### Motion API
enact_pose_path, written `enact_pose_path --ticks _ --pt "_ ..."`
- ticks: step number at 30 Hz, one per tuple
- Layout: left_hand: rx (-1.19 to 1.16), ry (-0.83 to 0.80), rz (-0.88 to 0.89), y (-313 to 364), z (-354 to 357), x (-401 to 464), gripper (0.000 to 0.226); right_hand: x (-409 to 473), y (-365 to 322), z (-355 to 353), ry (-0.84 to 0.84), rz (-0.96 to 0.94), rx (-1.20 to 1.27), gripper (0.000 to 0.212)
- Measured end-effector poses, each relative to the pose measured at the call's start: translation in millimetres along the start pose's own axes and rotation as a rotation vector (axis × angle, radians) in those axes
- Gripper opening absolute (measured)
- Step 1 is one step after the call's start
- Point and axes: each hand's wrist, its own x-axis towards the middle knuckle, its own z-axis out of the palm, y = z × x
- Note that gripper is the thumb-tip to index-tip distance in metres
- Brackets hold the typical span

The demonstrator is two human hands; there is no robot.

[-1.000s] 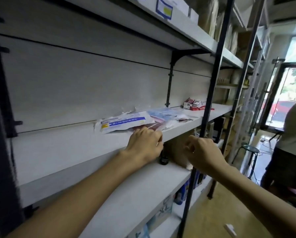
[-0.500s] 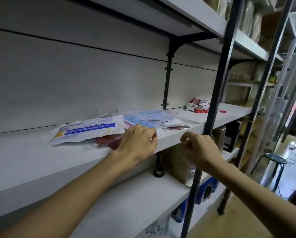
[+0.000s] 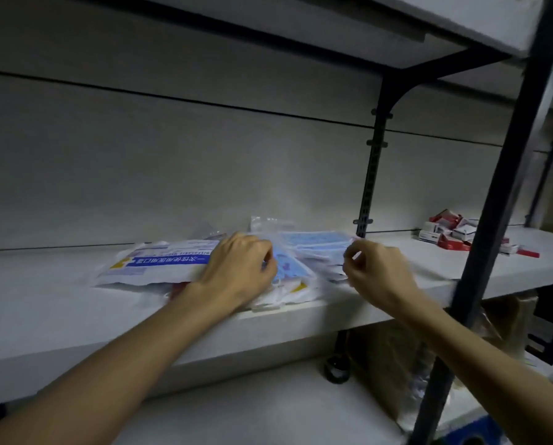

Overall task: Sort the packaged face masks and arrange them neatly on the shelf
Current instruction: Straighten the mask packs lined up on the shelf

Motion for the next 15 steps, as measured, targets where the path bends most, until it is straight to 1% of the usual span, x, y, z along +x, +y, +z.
enact_pose_path --ticks 3,5,9,12,13,15 --pt "0.033 -0.024 -0.028 -9 7 16 0.022 25 5 11 0.017 0.005 0.025 0.01" --pt "0.075 -0.043 -0.031 -15 11 28 0.026 42 7 16 0.024 -0.002 -0.011 0.012" --pt "0.187 -0.103 -0.038 -22 19 49 0.038 76 14 24 0.008 0.012 -0.088 0.016" --pt "0.205 -0.143 -0.063 -26 27 59 0.049 95 25 31 0.017 0.037 -0.126 0.021" --pt "0.198 -0.151 -0.068 -26 29 62 0.05 101 28 34 0.015 0.043 -0.141 0.024" --pt "0.179 -0.165 -0.073 -26 35 68 0.046 111 35 38 -0.004 0.063 -0.176 0.028"
